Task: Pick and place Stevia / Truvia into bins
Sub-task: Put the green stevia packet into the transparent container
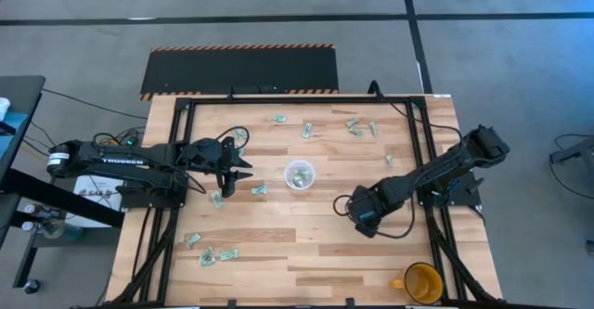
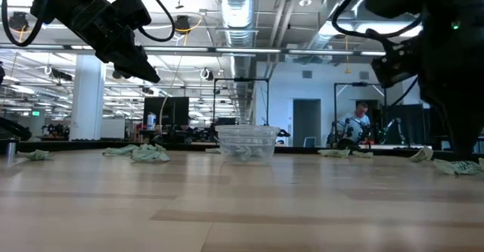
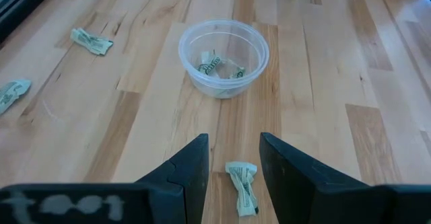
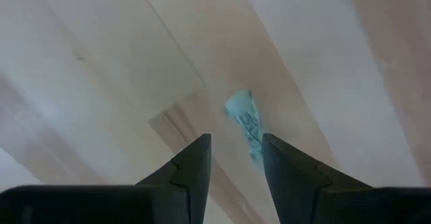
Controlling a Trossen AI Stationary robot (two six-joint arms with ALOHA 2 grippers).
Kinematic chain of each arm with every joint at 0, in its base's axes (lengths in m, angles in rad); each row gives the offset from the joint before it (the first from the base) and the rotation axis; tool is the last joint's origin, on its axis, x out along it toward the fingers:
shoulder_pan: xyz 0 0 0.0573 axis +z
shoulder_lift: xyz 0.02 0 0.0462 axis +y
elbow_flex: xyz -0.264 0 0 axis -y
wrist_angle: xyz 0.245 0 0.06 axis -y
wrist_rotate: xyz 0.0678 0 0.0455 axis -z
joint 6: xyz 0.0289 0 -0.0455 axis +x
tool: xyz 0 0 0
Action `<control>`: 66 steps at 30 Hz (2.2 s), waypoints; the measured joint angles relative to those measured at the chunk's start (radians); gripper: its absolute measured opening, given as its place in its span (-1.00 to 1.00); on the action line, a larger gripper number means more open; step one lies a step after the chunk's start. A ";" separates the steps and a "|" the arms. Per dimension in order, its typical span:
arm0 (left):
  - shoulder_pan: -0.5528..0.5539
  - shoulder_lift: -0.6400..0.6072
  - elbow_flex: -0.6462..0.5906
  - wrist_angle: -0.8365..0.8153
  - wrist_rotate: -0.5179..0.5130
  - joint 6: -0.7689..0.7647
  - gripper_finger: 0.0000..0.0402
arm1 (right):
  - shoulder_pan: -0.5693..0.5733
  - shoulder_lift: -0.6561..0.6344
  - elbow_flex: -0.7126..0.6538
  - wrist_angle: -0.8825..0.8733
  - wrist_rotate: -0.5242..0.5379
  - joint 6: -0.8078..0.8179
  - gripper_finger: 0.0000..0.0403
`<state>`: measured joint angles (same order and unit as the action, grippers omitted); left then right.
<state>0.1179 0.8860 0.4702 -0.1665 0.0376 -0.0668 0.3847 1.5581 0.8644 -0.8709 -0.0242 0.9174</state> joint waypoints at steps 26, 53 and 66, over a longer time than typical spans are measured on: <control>0.000 0.000 0.001 0.000 0.000 0.000 -0.40 | -0.034 0.001 -0.104 0.128 0.000 0.018 -0.56; 0.000 0.000 0.001 0.001 0.000 0.013 -0.40 | -0.285 0.000 0.224 0.506 0.250 -0.470 -0.98; 0.000 0.000 0.001 0.002 0.000 0.017 -0.40 | -0.381 0.054 0.138 0.745 0.239 -0.542 -0.86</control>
<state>0.1177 0.8856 0.4709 -0.1646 0.0372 -0.0498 0.0040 1.6122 1.0024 -0.1257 0.2153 0.3758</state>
